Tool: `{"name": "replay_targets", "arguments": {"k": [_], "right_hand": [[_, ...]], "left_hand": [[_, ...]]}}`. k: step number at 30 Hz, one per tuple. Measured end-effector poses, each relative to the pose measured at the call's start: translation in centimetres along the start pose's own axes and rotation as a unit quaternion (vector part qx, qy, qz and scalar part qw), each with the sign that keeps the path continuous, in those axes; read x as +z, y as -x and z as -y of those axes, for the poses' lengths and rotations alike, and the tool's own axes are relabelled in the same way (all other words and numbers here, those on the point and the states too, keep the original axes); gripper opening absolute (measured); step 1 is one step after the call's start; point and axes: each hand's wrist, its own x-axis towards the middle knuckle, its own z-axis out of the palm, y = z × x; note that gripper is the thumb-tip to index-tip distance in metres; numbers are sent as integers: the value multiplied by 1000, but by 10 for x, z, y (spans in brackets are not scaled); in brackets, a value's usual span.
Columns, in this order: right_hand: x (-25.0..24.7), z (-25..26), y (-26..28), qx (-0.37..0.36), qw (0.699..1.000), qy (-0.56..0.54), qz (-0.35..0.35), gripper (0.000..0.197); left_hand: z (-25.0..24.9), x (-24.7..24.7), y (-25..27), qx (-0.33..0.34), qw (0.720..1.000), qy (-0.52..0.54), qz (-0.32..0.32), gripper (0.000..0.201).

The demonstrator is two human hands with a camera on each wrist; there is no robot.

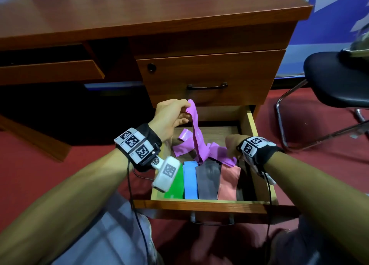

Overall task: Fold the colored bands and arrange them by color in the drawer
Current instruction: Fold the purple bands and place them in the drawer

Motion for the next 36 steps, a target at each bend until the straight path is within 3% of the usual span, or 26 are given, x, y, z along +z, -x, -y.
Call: {"name": "replay_targets", "arguments": {"k": [3,6,9,11,14,17,19,21,24,27,31,34,36], "right_hand": [[4,1,-5,37,999,-9,17,30],[12,3,-10,57,998,-15,21,11],[32,2,-22,39,999,-10,-23,5],[36,-3,-23,31,994,-109,-6,13],[27,-1,-9,11,989,-149,20,27],[25,7,-2,36,991,-130,28,16],[25,11,-3,56,992,-114,-10,18],[16,13,-2,77,979,-189,-20,26],[-4,12,2,78,960,-261,-63,16],[-25,13,7,-2,907,-399,-136,21],[-57,25,32,-117,751,-612,-220,19],[-79,30,57,-199,640,-712,-209,12],[-90,29,74,-236,594,-746,-187,10]], "left_hand": [[2,1,0,-4,1000,-10,6,16],[3,1,-1,-1,1000,-21,6,16],[3,0,-1,-1,1000,-26,7,14],[2,-1,-1,0,1000,-23,10,15],[1,-2,0,0,1000,-22,11,12],[1,-2,1,3,1000,-26,12,9],[0,-3,0,5,1000,-28,12,9],[1,-3,0,7,999,-31,12,8],[0,-3,0,12,999,-36,19,11],[-1,-3,0,18,999,-41,22,14],[-3,-3,0,29,998,-46,21,13],[-5,-3,0,41,998,-36,22,10],[-7,-2,2,50,998,-30,25,11]]}}
